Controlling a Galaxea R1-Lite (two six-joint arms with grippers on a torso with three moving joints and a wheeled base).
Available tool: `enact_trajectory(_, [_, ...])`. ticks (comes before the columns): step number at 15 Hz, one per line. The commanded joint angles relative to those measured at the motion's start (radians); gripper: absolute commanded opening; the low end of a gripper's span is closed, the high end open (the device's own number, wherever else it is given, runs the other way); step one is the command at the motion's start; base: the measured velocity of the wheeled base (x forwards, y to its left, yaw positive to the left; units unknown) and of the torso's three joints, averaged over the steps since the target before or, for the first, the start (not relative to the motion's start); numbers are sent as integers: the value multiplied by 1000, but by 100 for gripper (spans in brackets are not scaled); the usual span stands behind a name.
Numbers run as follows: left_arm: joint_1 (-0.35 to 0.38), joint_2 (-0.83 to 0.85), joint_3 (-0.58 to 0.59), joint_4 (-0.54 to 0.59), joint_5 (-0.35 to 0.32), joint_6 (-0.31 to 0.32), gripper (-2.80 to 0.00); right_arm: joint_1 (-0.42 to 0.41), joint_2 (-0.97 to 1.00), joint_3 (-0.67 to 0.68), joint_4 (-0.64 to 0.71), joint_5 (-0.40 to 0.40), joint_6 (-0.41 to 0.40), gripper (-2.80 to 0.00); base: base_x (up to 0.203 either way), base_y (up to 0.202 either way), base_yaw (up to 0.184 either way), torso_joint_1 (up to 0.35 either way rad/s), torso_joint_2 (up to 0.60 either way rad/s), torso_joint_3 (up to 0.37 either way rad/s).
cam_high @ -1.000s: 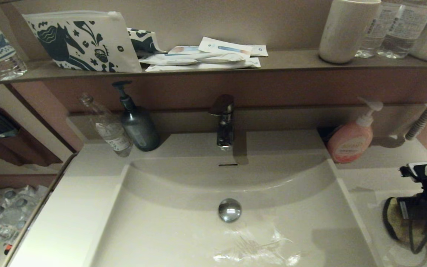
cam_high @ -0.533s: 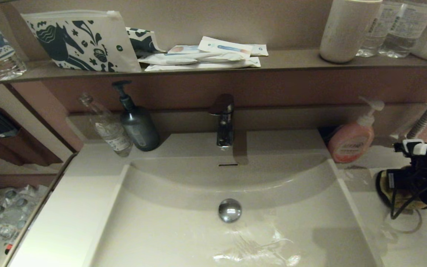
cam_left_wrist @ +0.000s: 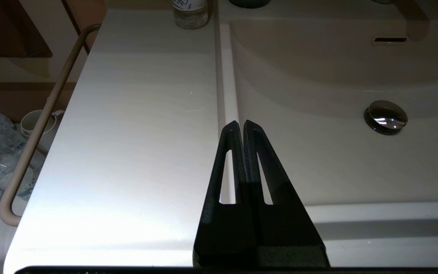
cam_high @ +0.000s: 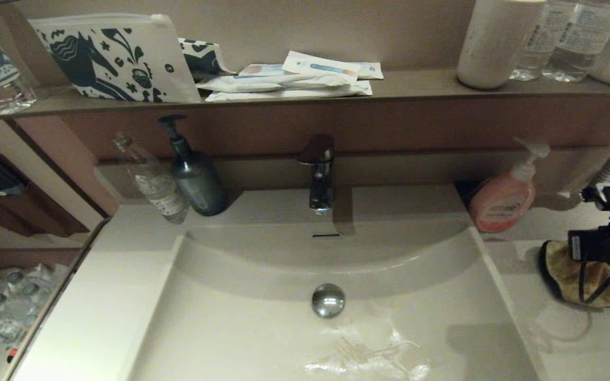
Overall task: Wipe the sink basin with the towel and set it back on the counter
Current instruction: Wipe the sink
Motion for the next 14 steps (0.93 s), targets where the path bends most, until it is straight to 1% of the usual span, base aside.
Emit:
enact_trajectory(1, [0,1,0,0,0,-1,-280,18,-121,-42,125,13,28,-280,0,0,0,0,0,0])
enact_trajectory(3, [0,1,0,0,0,0,-280,49,-171,-139,328,31,99,-280,0,0,0,0,0,0])
enact_trajectory(4, [0,1,0,0,0,-1,-280,56,-185,-170,388,46,121,-280,0,0,0,0,0,0])
enact_trajectory(6, [0,1,0,0,0,0,-280,46,-194,-200,486,123,129,-280,0,0,0,0,0,0])
enact_trajectory(8, [0,1,0,0,0,-1,-280,0,-207,-241,603,250,128,-280,0,0,0,0,0,0])
enact_trajectory(9, [0,1,0,0,0,-1,-280,-24,-204,-261,628,281,124,-280,0,0,0,0,0,0])
enact_trajectory(10, [0,1,0,0,0,-1,-280,-39,-187,-279,636,295,122,-280,0,0,0,0,0,0])
enact_trajectory(11, [0,1,0,0,0,-1,-280,-51,-167,-293,636,304,120,-280,0,0,0,0,0,0])
enact_trajectory(14, [0,1,0,0,0,-1,-280,-72,-145,-318,640,366,112,-280,0,0,0,0,0,0])
